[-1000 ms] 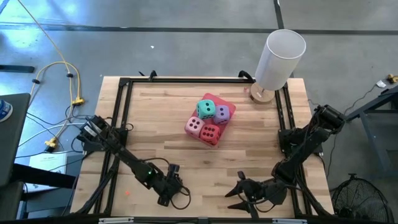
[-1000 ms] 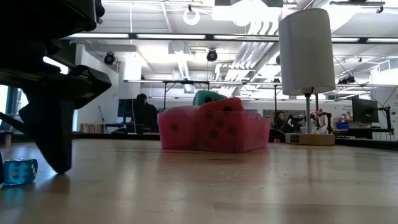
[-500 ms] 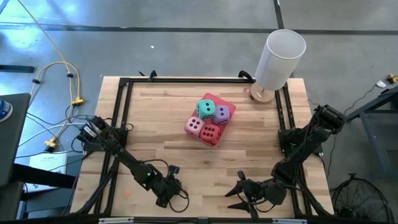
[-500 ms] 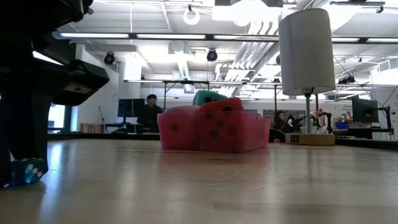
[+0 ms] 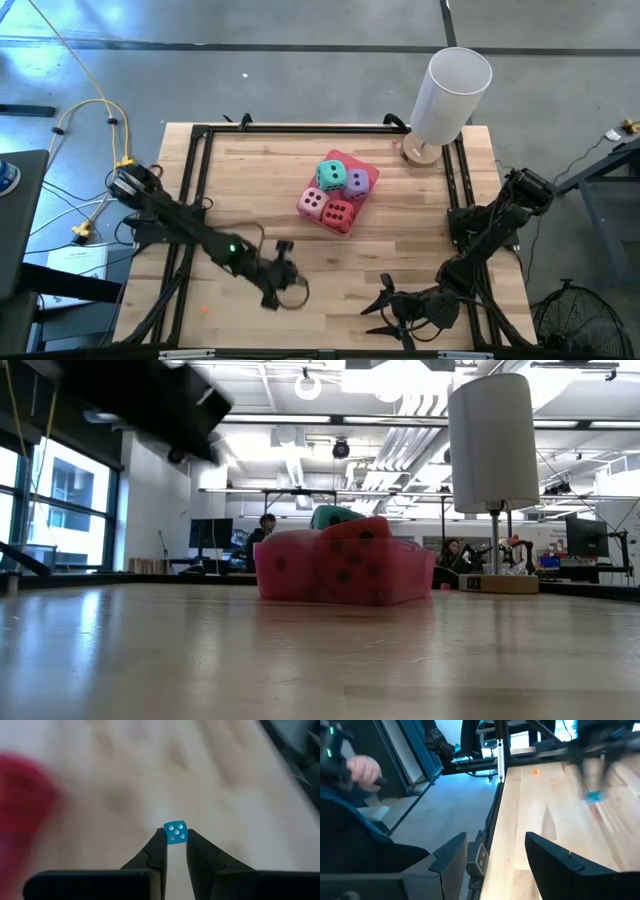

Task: Pick & Place Dice
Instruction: Put the small light blue die into the red bin

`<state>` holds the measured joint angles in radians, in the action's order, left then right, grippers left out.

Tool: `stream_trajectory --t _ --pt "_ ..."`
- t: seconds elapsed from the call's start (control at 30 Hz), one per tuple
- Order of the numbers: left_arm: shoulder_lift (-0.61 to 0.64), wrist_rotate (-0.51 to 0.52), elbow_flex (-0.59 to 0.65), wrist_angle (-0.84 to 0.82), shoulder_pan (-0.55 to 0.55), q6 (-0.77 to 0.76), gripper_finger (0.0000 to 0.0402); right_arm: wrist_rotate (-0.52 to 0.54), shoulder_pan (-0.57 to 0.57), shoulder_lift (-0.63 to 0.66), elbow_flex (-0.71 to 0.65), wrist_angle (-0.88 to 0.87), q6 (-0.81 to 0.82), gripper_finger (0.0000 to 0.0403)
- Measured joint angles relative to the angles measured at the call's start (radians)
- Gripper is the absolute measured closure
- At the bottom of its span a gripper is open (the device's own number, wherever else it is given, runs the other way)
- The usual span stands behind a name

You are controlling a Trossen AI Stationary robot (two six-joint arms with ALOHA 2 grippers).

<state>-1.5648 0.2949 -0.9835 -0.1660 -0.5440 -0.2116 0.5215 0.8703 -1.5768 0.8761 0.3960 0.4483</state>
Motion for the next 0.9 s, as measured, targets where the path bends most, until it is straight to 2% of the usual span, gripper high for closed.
stream_trajectory --t 0.13,0.2,0.27,0.4,0.63,0.73,0.9 --pt "0.076 0.231 -0.003 0.084 0.096 0.134 0.0359 0.000 -0.008 0.000 0.000 0.001 -0.061 0.0211" --pt "0.088 0.253 -0.003 0.144 0.161 0.198 0.0358 0.000 -0.008 0.000 0.000 0.003 -0.078 0.0211" --pt "0.090 0.206 -0.003 0.196 0.236 0.256 0.0358 0.001 -0.009 0.000 0.000 0.002 -0.105 0.0211" --pt "0.073 0.024 -0.004 0.276 0.404 0.281 0.0358 0.010 -0.009 0.000 0.000 0.005 -0.199 0.0211" --pt "0.009 -0.238 -0.004 0.367 0.612 0.190 0.0357 0.161 -0.009 0.004 0.000 0.024 -0.420 0.0211" --pt "-0.021 -0.290 -0.004 0.386 0.646 0.144 0.0353 0.212 -0.009 0.004 0.000 0.024 -0.466 0.0211" --pt "-0.067 -0.297 -0.005 0.403 0.660 0.136 0.0326 0.238 -0.007 0.004 0.000 -0.001 -0.476 0.0211"
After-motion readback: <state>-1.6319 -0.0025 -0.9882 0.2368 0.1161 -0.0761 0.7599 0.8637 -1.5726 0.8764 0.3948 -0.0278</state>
